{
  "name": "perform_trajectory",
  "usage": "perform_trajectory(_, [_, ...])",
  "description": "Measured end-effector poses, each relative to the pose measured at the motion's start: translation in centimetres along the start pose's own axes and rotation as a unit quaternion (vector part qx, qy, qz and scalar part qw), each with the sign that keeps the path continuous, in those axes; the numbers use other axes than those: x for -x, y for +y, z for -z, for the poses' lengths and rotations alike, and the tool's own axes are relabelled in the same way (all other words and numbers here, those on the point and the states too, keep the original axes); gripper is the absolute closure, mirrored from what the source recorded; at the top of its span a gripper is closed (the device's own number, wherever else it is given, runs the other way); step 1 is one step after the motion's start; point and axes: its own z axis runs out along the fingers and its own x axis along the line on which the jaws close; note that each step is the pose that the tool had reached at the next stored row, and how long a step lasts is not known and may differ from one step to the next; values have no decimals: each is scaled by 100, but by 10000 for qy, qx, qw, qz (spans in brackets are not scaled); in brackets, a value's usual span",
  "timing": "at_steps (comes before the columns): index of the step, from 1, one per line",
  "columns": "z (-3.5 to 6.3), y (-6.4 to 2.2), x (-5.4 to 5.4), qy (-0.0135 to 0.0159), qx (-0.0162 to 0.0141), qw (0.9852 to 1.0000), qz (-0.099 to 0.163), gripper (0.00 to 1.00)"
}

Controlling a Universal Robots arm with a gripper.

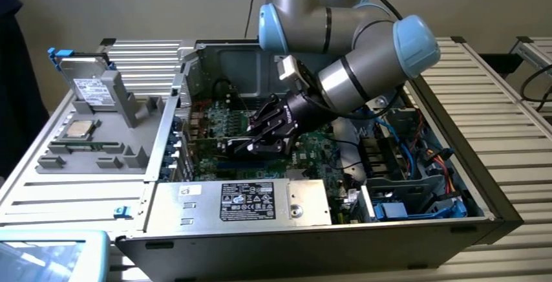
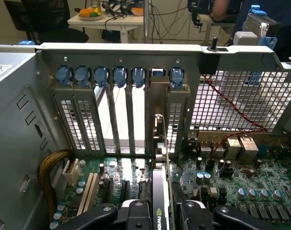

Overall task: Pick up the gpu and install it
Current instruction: 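Insert the gpu into the slot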

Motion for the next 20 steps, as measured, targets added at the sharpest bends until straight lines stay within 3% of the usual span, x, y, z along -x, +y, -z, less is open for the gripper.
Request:
perform_trajectory(6, [-4,-2,-21,-20,4,10000,-20,72])
perform_trajectory(10, [-10,-8,-21,-54,5,10000,-49,72])
perform_trajectory(14, [-10,-9,-21,-56,6,10000,-52,72])
perform_trajectory(20, [-12,-11,-32,-95,6,9999,-84,72])
